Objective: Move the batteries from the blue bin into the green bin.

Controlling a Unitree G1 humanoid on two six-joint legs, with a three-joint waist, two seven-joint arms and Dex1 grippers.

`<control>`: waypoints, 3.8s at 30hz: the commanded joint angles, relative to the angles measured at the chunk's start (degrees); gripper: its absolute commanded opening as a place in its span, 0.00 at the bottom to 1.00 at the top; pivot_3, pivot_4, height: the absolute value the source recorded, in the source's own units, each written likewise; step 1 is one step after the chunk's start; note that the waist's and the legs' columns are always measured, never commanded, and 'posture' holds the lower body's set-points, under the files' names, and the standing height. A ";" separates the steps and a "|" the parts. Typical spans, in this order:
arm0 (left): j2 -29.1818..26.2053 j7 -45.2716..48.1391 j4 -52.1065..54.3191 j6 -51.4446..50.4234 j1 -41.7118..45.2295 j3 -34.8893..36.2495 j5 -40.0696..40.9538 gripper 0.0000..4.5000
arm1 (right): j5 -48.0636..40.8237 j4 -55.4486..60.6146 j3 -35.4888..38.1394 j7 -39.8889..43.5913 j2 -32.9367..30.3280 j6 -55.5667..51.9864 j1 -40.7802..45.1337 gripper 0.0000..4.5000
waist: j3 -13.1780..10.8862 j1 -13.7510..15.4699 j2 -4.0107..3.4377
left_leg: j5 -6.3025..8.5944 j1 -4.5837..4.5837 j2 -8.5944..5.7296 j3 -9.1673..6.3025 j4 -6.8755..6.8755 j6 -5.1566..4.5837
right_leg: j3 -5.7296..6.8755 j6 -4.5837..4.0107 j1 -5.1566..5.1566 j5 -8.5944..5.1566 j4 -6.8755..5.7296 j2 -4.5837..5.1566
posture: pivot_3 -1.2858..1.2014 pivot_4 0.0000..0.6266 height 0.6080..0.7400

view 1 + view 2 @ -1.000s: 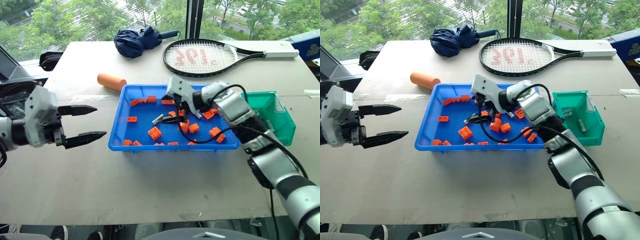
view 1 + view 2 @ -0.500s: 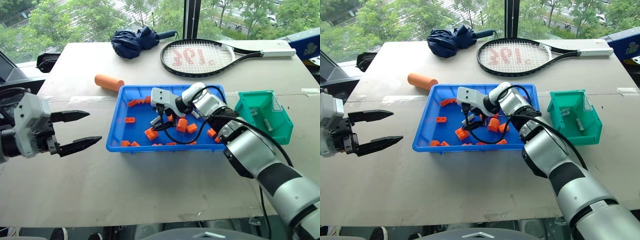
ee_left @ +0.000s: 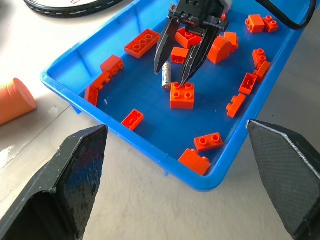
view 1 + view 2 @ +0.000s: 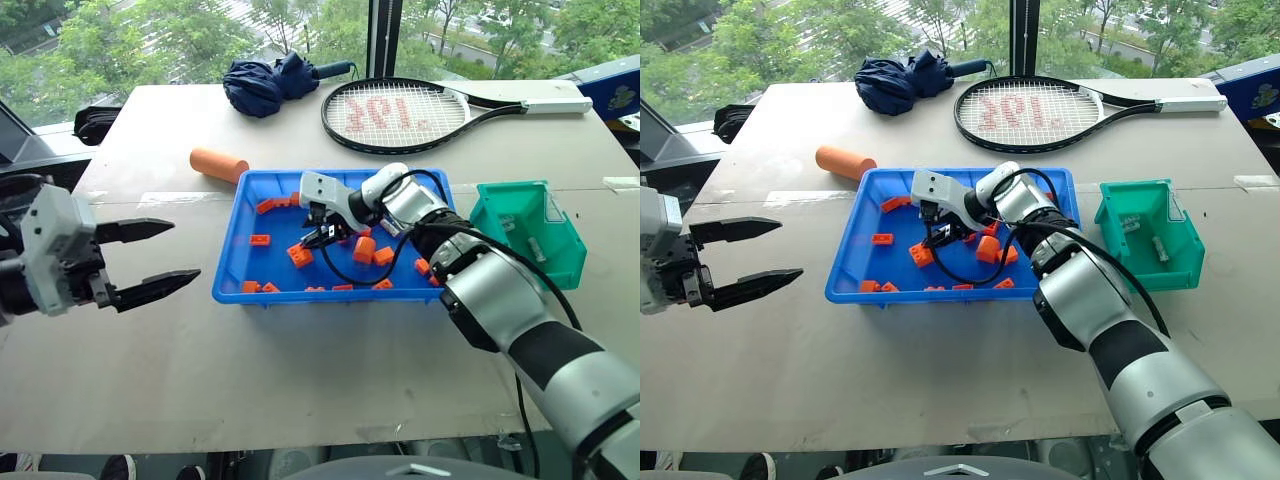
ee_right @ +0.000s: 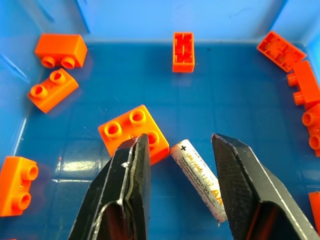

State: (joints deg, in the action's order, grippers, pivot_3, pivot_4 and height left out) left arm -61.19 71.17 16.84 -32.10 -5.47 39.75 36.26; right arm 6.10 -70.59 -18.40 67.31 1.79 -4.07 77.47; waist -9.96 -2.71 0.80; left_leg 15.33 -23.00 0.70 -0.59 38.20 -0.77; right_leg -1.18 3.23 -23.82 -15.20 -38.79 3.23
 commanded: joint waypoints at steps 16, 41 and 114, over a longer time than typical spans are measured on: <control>-1.58 0.56 -0.07 -1.01 2.34 0.54 0.49 1.00 | 6.30 -0.66 -0.24 -4.56 -0.92 4.90 2.10 0.40 | 0.00 -1.18 0.00 | -0.01 -0.01 -0.03 0.00 -0.12 0.02 | 0.03 -0.03 -0.07 -0.02 0.01 0.12 | 0.52 0.24 1.00; -0.77 -0.99 3.72 -3.51 -0.43 4.34 0.80 1.00 | 11.70 -4.54 -0.93 -5.50 3.83 6.09 2.58 0.00 | 0.00 -1.32 0.00 | -0.04 -0.01 -0.03 -0.02 -0.21 0.08 | 0.04 -0.07 -0.12 -0.04 0.01 0.16 | 0.52 0.24 1.00; 3.13 -6.00 0.83 -1.32 31.82 -31.61 -4.05 1.00 | -14.03 57.17 -0.49 -26.36 -25.35 -38.99 -28.67 0.80 | 0.02 0.51 0.06 | -0.08 -0.79 -0.16 -0.29 0.57 -0.01 | 0.18 -0.03 -0.43 -0.02 -0.13 -0.48 | 0.52 0.24 1.00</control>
State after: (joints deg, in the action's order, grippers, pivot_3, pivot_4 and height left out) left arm -57.21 65.79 15.41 -33.41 26.55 5.75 31.62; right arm -8.80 -11.75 -18.41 39.55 -23.92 -44.77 47.51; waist -9.94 -2.20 0.86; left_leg 15.25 -23.79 0.53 -0.87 38.77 -0.77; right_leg -1.01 3.20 -24.25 -15.22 -38.93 2.75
